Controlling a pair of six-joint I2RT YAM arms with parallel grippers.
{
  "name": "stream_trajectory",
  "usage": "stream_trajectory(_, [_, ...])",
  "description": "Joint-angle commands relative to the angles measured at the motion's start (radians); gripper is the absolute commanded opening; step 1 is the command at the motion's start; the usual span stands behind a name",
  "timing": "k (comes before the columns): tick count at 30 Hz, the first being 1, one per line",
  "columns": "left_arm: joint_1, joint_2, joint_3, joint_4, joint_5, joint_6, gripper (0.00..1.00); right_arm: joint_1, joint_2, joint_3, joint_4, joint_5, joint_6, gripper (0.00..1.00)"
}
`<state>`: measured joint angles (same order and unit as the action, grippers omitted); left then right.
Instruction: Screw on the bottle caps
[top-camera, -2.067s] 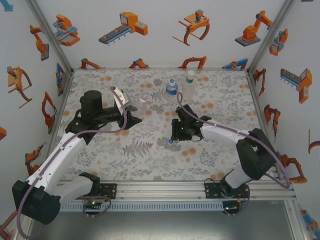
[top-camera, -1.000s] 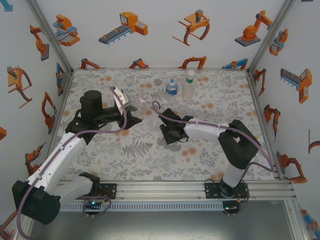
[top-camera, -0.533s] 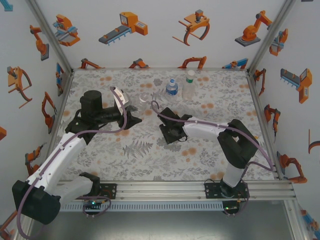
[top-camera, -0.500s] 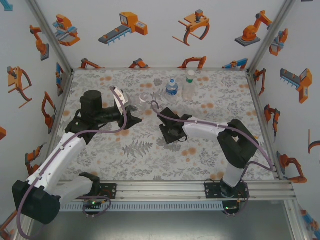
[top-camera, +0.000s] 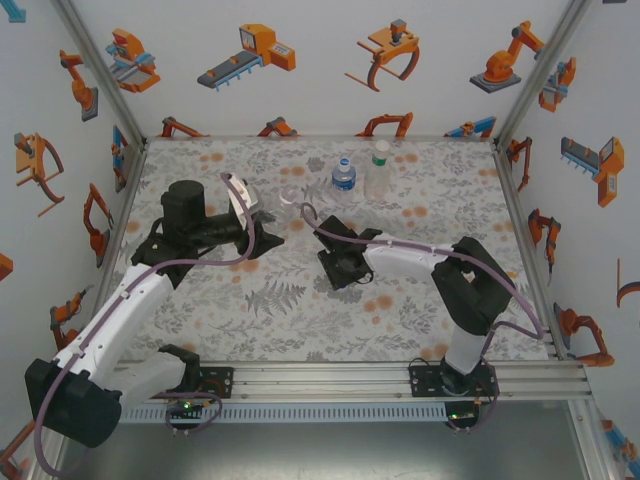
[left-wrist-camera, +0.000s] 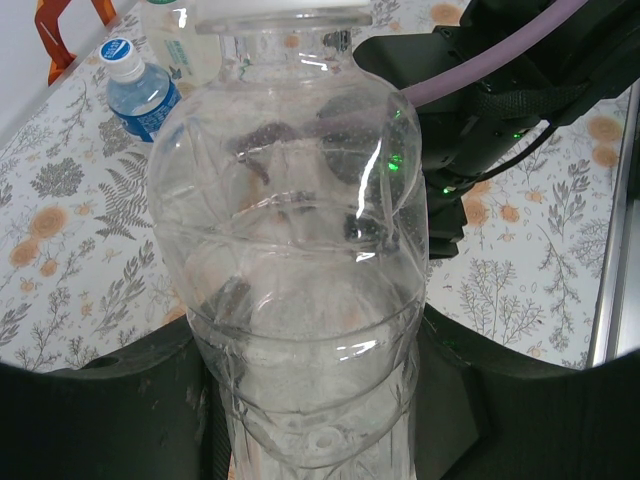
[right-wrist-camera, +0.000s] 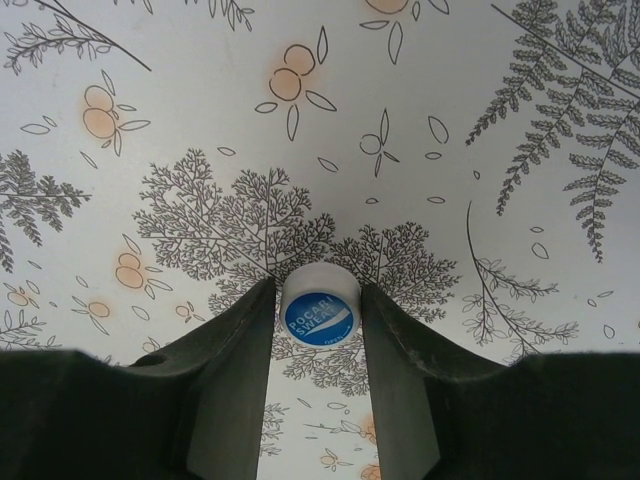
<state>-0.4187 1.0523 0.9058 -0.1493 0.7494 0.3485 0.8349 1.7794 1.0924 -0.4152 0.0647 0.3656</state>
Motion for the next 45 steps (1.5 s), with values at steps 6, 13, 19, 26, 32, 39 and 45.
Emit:
stream_trajectory(6, [-0.001, 0.004, 0.002, 0.017, 0.025, 0.021, 0.00, 0.007, 0.011, 0.031, -0.047, -0.003, -0.008, 0.39])
stream_trajectory(13, [0.000, 0.004, 0.002, 0.017, 0.024, 0.022, 0.00, 0.007, -0.003, 0.033, -0.053, 0.004, -0.007, 0.34])
stream_trajectory(19, [-0.002, 0.012, 0.005, 0.007, 0.026, 0.034, 0.00, 0.006, -0.090, 0.018, -0.039, -0.003, -0.033, 0.32])
stream_trajectory(26, [-0.023, 0.023, 0.030, -0.071, 0.022, 0.106, 0.00, 0.006, -0.308, -0.019, 0.015, -0.030, -0.103, 0.31])
stream_trajectory(32, [-0.069, 0.012, 0.042, -0.144, 0.022, 0.204, 0.00, 0.005, -0.533, -0.005, 0.015, -0.090, -0.249, 0.29])
stream_trajectory(39, [-0.111, -0.011, 0.051, -0.184, 0.039, 0.273, 0.00, 0.007, -0.729, 0.031, 0.031, -0.264, -0.454, 0.27])
stream_trajectory(45, [-0.176, -0.018, 0.091, -0.319, 0.035, 0.422, 0.00, 0.006, -0.813, 0.055, 0.067, -0.463, -0.596, 0.26])
